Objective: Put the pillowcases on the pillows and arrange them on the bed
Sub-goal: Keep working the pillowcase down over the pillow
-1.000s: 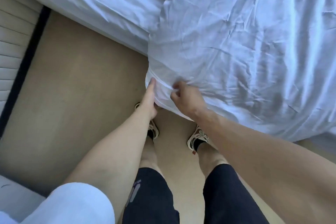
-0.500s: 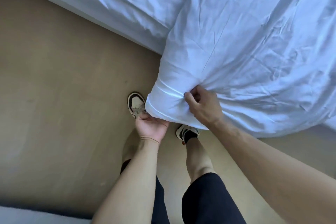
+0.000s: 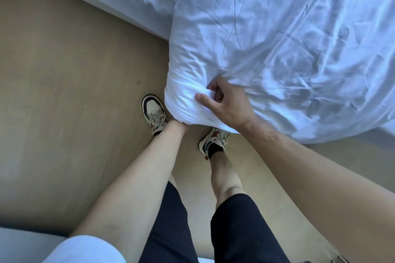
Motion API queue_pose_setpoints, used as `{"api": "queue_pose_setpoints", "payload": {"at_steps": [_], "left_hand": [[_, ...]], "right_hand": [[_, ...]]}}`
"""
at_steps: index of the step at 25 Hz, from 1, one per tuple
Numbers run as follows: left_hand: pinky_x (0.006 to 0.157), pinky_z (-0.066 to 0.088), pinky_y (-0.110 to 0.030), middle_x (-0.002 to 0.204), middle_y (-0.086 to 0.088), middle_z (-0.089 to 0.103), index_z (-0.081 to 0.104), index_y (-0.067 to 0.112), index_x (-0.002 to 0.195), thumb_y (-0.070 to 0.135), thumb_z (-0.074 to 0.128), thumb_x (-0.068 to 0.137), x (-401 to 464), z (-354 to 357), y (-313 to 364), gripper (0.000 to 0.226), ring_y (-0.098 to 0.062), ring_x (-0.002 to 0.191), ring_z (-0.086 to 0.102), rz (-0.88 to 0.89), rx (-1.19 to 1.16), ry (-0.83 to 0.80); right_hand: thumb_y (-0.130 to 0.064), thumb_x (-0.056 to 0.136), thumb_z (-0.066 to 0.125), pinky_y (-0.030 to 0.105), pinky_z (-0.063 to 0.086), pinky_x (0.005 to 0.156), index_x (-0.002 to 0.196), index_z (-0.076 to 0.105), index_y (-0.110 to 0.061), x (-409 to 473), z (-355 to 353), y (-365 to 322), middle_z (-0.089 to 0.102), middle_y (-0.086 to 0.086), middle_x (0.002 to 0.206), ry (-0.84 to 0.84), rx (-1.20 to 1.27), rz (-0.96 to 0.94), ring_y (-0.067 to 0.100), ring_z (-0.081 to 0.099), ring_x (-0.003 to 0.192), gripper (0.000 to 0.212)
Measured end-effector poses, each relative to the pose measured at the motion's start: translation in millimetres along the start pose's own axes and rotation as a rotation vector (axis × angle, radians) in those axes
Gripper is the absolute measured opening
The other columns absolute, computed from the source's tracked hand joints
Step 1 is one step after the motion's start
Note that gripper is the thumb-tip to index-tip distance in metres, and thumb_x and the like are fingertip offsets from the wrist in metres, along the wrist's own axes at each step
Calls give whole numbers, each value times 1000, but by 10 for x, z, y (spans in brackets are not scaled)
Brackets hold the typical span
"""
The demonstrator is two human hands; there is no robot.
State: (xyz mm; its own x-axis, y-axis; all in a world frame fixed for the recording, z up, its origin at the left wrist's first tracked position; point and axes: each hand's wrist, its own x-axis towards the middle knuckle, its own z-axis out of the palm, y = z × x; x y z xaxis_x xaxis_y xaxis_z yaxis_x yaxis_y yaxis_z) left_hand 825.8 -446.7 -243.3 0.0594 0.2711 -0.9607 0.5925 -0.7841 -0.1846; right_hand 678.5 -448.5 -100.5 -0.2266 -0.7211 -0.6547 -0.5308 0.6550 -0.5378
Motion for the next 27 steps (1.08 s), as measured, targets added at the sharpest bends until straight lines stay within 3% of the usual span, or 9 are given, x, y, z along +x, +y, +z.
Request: {"api": "queue_pose_setpoints", "payload": {"at_steps": [3, 8, 12, 15, 17, 19, 22, 25, 27], "left_hand": [[69, 48, -22, 149, 8, 40, 35, 9, 148, 14, 27, 112, -359, 91, -82, 38, -20, 129, 50, 114, -72, -71], [38, 32, -14, 62, -2, 50, 56, 18, 79, 6, 42, 101, -393, -686, -137, 28, -8, 33, 42, 348, 195, 122], [51, 48, -31, 80, -9, 67, 58, 16, 92, 33, 48, 103, -537, -1241, 106, 23, -22, 59, 65, 697, 586, 195], [71, 41, -36, 97, -6, 59, 55, 14, 99, 35, 65, 89, -836, -860, 104, 25, -24, 83, 55, 1575, 1246, 157], [76, 43, -37, 97, -8, 61, 62, 9, 101, 28, 69, 83, -974, -314, 37, 27, -27, 89, 54, 2042, 1657, -183], [91, 44, -44, 112, -8, 64, 65, 14, 117, 24, 66, 81, -1008, 105, -53, 38, -31, 106, 57, 1978, 2105, -248], [113, 26, -54, 142, -6, 49, 45, 27, 145, 27, 59, 85, -927, 404, -32, 62, -31, 133, 42, 1456, 2531, 212], [117, 7, -66, 155, -5, 37, 34, 29, 153, 35, 54, 90, -864, 477, -104, 67, -29, 147, 25, 1048, 2553, 417], [115, 19, -60, 141, -10, 54, 55, 18, 137, 35, 50, 92, -896, 510, -268, 49, -31, 137, 41, 1089, 2527, 463]], "right_hand": [[-43, 92, 69, 29, 39, 59, 104, 61, -21, -145, 4, 158, 46, -11, 62, 51, 11, -33, 7, 46, 60, 27], [-30, 97, 61, 32, 43, 66, 107, 64, -19, -173, -45, 201, 49, -14, 68, 59, -87, -40, 17, 50, 71, 14], [-22, 94, 60, 31, 48, 91, 142, 47, -21, -52, 73, 241, 65, 1, 117, -128, -204, -54, 22, 61, 110, 49], [-17, 95, 62, 34, 37, 115, 160, 22, -25, -55, 122, 271, 46, 7, 154, -376, -169, 11, 23, 47, 139, 76], [-10, 92, 58, 33, 40, 114, 153, 42, -23, -62, 13, 303, 58, 3, 144, -282, -53, -11, 19, 55, 130, 64], [-11, 89, 55, 34, 50, 103, 130, 66, -23, -91, -182, 392, 73, -2, 120, -74, 69, 19, 14, 67, 111, 44], [-23, 90, 57, 28, 52, 91, 109, 75, -21, -89, -548, 736, 76, -3, 107, 165, 120, 240, 18, 68, 104, 27], [-34, 88, 54, 28, 48, 92, 114, 73, -25, -56, -775, 1225, 72, 1, 120, 38, -76, 453, 27, 64, 114, 33], [-38, 87, 54, 32, 48, 101, 126, 67, -27, -54, -772, 1405, 67, 5, 131, -118, -161, 477, 30, 59, 122, 43]]}}
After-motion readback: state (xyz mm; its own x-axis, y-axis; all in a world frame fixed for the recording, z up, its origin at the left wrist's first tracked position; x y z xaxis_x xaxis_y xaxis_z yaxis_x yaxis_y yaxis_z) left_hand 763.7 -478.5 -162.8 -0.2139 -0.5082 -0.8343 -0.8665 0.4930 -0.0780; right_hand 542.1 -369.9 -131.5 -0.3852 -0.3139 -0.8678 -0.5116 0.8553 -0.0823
